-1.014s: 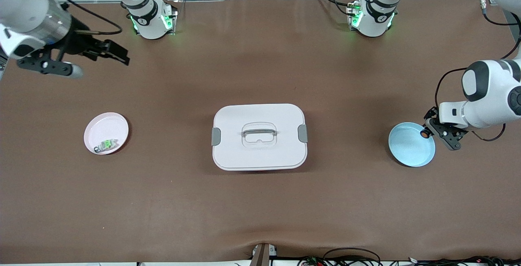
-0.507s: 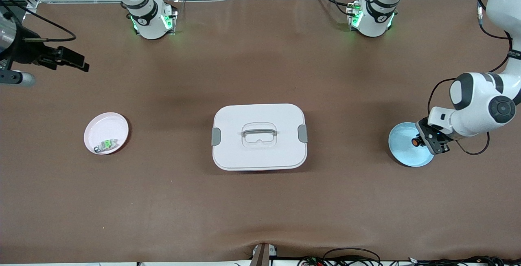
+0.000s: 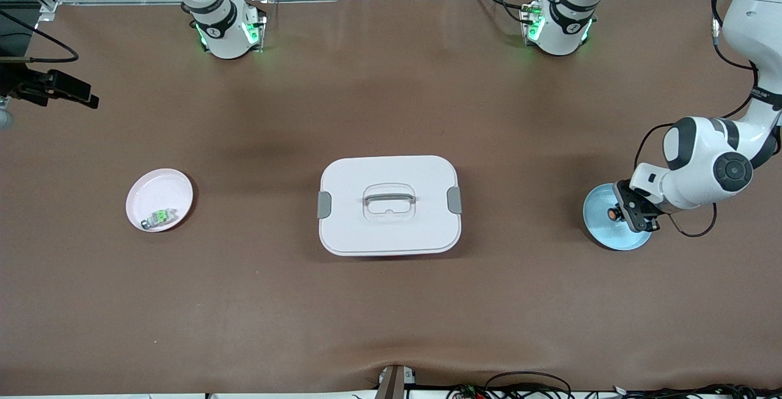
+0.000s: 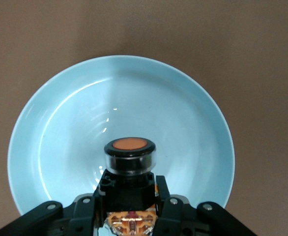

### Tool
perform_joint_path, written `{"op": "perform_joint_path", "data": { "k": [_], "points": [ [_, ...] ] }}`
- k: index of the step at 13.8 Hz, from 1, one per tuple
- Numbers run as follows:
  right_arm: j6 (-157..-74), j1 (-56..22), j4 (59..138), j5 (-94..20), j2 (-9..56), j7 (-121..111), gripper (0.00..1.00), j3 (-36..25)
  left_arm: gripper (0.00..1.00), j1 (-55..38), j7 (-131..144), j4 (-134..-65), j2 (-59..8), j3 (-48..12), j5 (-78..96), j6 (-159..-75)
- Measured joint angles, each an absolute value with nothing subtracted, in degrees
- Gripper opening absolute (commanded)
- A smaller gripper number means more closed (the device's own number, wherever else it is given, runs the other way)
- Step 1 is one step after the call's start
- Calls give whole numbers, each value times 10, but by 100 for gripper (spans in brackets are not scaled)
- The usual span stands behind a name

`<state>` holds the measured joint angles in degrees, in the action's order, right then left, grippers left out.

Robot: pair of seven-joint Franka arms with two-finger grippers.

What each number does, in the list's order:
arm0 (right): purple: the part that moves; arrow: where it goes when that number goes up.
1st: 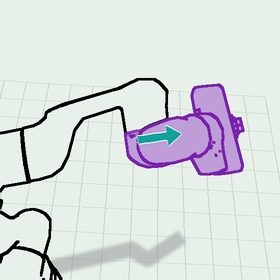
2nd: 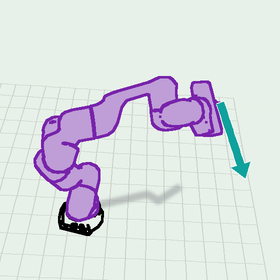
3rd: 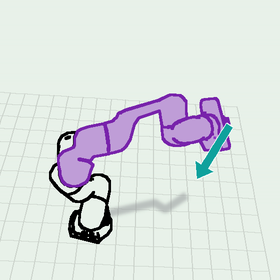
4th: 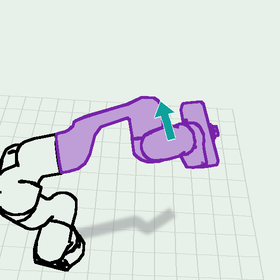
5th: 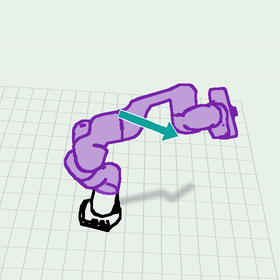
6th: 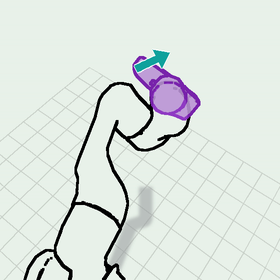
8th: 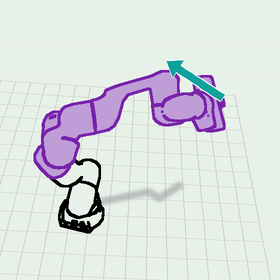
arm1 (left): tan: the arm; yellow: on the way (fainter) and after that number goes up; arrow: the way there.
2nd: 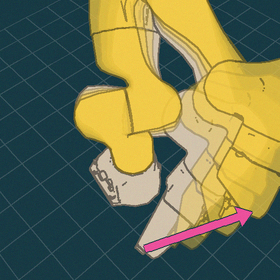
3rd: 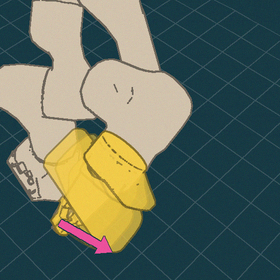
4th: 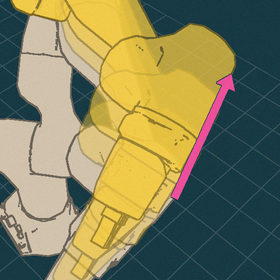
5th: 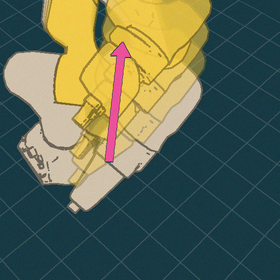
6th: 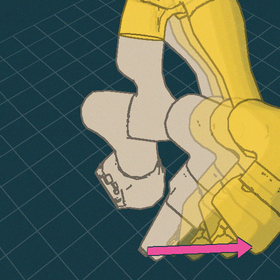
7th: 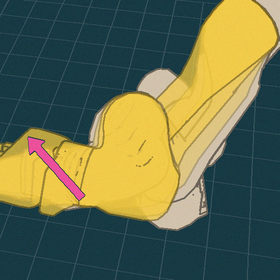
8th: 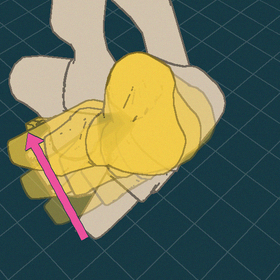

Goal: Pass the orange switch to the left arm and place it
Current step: 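Lower the switch onto the blue plate and open the left gripper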

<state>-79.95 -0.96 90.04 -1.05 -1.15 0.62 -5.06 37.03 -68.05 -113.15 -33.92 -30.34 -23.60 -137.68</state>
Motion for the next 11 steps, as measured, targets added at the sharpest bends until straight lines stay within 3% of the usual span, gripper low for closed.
{"op": "perform_joint_path", "data": {
  "k": [8,11],
  "points": [
    [-808,-6,881,-8,-12,6,100,-49,18,355,-683,-1131,-344,-304,-248,-1377],
    [-808,-6,881,-8,-12,6,100,-49,18,356,-683,-1131,-347,-304,-277,-1377]
  ]
}}
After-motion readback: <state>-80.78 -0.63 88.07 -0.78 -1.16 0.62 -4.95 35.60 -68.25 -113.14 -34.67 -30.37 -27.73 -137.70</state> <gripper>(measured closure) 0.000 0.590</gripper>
